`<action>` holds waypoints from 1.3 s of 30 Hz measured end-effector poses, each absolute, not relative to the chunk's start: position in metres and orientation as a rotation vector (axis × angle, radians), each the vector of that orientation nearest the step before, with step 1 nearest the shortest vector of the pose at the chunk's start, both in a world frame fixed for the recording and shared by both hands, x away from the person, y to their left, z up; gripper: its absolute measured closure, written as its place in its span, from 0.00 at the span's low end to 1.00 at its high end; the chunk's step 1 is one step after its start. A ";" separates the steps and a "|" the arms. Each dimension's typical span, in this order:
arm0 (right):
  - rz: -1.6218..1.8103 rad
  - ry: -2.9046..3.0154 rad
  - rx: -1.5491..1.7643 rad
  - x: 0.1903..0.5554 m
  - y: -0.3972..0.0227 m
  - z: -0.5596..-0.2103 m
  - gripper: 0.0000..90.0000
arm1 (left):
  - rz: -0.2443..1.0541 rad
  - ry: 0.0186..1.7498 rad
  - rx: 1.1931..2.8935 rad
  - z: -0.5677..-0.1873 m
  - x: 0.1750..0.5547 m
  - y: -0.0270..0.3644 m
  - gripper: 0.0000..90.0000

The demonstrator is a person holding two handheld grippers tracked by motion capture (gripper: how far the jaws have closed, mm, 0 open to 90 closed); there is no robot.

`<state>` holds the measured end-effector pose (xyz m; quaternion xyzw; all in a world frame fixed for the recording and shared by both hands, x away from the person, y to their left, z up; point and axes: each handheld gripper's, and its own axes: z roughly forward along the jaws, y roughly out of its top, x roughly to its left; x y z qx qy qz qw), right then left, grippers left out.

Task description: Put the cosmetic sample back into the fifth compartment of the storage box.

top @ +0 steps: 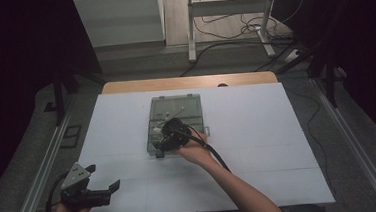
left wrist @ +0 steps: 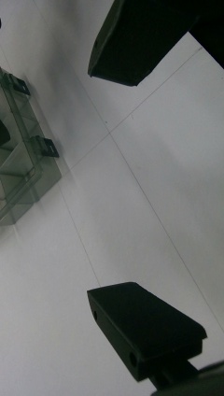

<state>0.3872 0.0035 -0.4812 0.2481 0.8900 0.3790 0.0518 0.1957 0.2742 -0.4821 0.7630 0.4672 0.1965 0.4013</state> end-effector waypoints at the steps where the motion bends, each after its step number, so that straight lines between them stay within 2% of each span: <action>1: 1.151 2.708 0.751 0.388 0.006 -0.482 0.44 | 0.497 1.181 1.929 -0.482 0.196 0.274 0.00; 14: 1.096 2.703 0.732 0.391 0.023 -0.491 0.44 | 0.498 1.175 1.935 -0.482 0.195 0.274 0.00; 18: 1.097 2.696 0.732 0.393 0.025 -0.492 0.41 | 0.497 1.175 1.935 -0.482 0.195 0.274 0.00; 39: 1.076 2.726 0.724 0.383 0.011 -0.486 0.32 | 0.499 1.176 1.937 -0.482 0.195 0.274 0.00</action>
